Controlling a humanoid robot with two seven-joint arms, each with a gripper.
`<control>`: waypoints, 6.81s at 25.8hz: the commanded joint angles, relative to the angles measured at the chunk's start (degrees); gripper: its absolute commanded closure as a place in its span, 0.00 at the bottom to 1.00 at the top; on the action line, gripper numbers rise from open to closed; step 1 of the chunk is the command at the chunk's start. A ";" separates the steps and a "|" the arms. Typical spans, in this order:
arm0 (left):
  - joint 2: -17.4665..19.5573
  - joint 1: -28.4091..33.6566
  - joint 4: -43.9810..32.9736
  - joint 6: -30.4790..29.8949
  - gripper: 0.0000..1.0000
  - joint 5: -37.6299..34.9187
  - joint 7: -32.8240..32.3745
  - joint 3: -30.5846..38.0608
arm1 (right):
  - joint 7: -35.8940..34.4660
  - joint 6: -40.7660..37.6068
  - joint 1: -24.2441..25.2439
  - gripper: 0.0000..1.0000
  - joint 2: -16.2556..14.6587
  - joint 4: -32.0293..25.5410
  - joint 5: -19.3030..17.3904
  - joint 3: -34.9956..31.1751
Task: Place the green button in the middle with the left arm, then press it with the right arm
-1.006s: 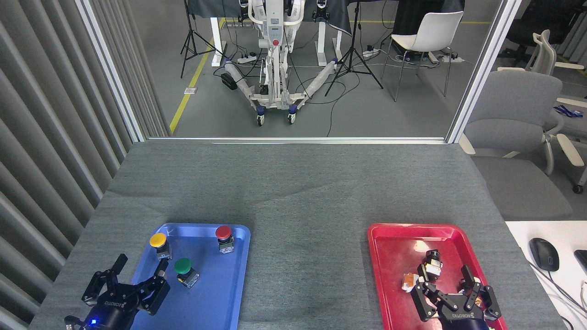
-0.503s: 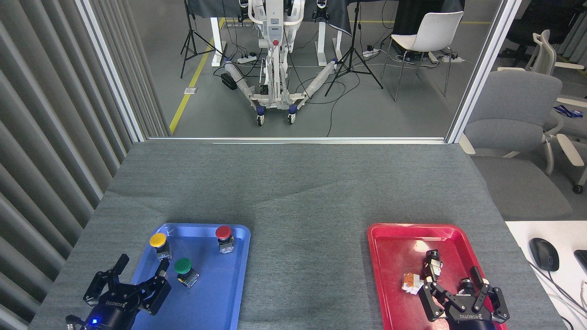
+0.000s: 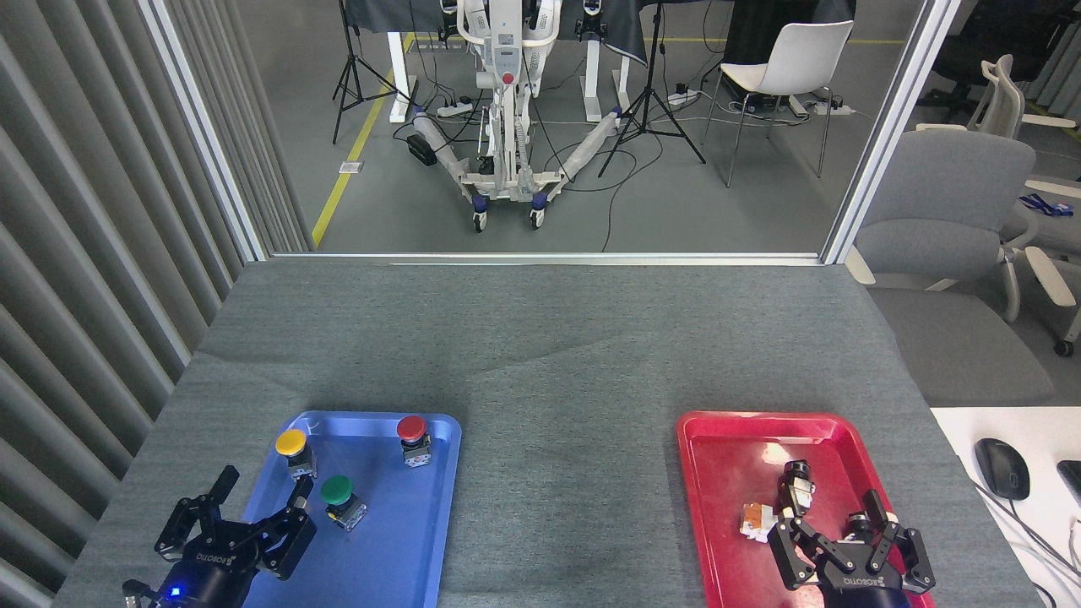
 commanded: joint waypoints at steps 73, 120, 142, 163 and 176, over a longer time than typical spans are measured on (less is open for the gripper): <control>-0.34 -15.41 21.08 -15.23 1.00 -7.69 -0.62 -7.85 | 0.09 -0.27 0.23 0.00 -0.38 0.70 -0.06 -0.09; -21.61 -24.81 37.34 7.27 0.92 -17.71 -1.06 -35.01 | 0.09 0.08 0.49 0.00 -0.03 0.70 0.46 0.17; -21.34 -24.20 36.81 3.84 0.01 -17.01 6.06 -35.88 | 0.09 -0.18 0.84 0.00 0.06 0.70 0.37 0.26; -11.06 -4.86 6.31 31.87 0.01 -16.92 6.15 -29.82 | 0.18 -0.01 1.02 0.00 0.14 0.70 0.37 0.17; -5.26 -1.08 3.94 34.26 0.01 -11.03 5.36 -20.42 | 0.18 0.17 1.11 0.01 0.32 0.70 0.55 0.43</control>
